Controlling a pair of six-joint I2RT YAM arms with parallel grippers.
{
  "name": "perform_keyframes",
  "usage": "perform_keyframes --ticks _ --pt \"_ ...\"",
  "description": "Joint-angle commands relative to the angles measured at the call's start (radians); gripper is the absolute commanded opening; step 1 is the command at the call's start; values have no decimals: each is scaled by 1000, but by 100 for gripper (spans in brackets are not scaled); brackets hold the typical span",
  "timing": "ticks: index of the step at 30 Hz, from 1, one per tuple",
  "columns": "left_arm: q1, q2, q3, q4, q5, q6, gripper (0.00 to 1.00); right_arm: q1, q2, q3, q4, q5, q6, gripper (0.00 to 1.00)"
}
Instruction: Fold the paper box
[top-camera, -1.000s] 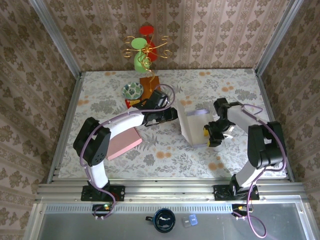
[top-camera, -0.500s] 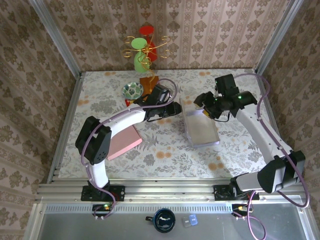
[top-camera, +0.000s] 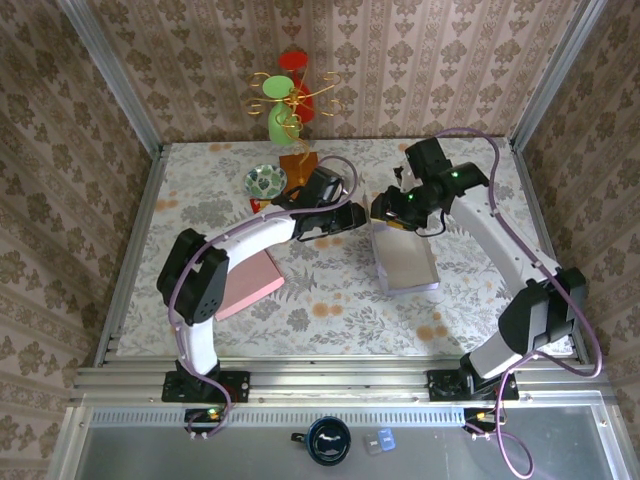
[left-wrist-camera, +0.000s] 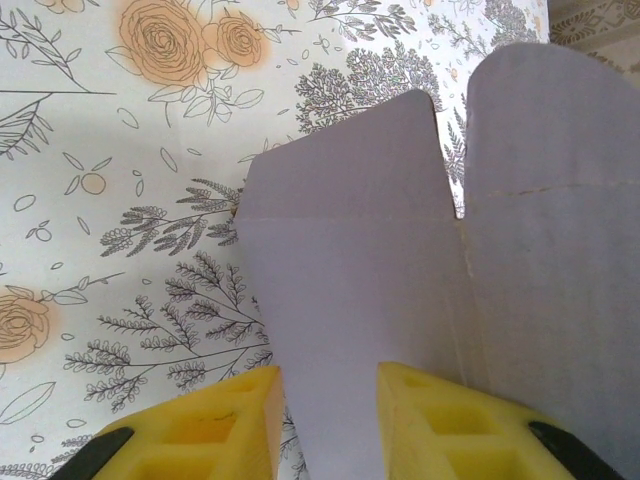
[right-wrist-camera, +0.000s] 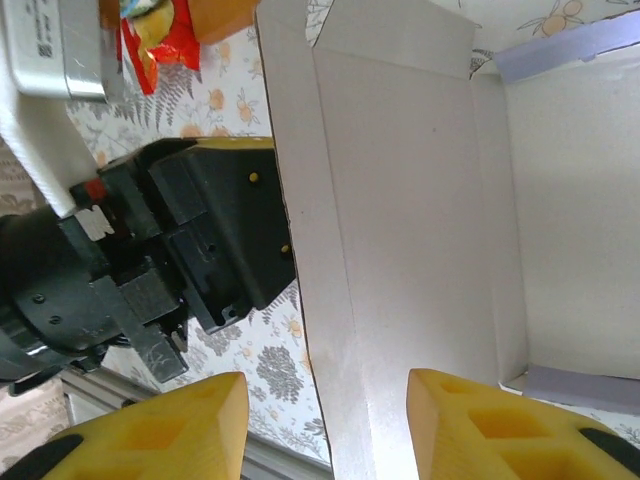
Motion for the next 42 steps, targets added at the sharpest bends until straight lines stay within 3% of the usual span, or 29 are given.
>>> perform_keyframes --ticks 1,15,21,24,27,31,39,42 --pt "-8 25 44 8 21 -10 31 9 27 38 -50 -43 -59 45" --pt "-10 43 86 -22 22 15 31 24 126 89 -67 -23 -53 22" --pt "1 -4 109 -99 -50 73 34 25 121 81 -27 27 36 6" --pt "17 -43 111 -145 -79 108 34 25 99 39 54 31 127 0" --pt "38 -91 102 -192 -112 147 35 26 73 10 125 58 238 0" --pt "70 -171 63 -239 -137 200 35 38 37 9 175 185 395 0" --pt "112 -318 -39 -294 -94 366 35 90 46 62 131 471 798 0" --pt "114 -370 -88 -292 -30 451 37 104 100 146 27 555 981 0"
